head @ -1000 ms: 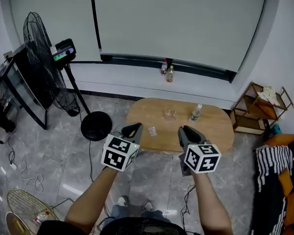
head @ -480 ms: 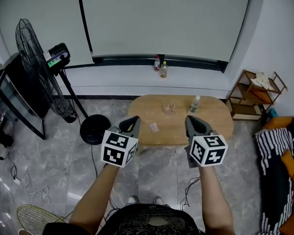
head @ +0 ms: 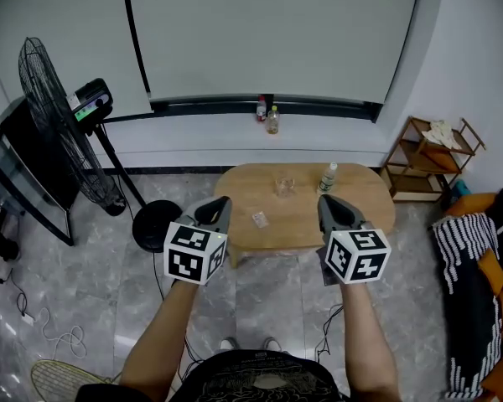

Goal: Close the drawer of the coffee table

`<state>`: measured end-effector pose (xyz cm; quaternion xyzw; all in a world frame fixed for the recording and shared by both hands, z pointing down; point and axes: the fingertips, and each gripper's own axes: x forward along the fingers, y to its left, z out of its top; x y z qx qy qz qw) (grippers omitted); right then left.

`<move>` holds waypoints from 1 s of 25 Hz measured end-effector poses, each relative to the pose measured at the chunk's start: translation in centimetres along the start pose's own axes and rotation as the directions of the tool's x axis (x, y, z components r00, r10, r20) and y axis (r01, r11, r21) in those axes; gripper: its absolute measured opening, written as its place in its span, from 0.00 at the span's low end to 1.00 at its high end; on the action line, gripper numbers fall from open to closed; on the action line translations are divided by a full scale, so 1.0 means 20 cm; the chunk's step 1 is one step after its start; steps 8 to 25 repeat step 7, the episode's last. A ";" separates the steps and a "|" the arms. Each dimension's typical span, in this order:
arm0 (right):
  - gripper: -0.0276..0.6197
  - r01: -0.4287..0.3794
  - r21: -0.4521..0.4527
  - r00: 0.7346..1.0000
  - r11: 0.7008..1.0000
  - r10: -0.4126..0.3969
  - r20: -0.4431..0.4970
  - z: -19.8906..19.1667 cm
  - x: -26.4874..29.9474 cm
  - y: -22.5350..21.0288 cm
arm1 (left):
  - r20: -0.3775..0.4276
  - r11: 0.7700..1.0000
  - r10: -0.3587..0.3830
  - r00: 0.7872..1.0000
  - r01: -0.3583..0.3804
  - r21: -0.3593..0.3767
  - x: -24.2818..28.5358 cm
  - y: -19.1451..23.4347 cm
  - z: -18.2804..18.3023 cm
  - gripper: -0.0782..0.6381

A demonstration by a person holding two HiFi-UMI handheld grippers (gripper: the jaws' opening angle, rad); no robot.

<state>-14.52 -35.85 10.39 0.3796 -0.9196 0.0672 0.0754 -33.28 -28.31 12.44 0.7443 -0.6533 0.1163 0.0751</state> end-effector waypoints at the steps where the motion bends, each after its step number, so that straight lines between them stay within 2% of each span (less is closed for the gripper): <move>1: 0.05 0.001 0.000 1.000 1.000 -0.001 0.000 0.00 0.00 0.00 | 0.004 1.000 0.002 1.000 -0.002 0.001 0.00 0.00 0.01 0.11; 25: 0.05 0.006 0.003 1.000 1.000 -0.006 0.000 0.01 0.01 -0.02 | 0.021 1.000 0.020 1.000 -0.020 -0.001 0.00 0.03 0.05 0.11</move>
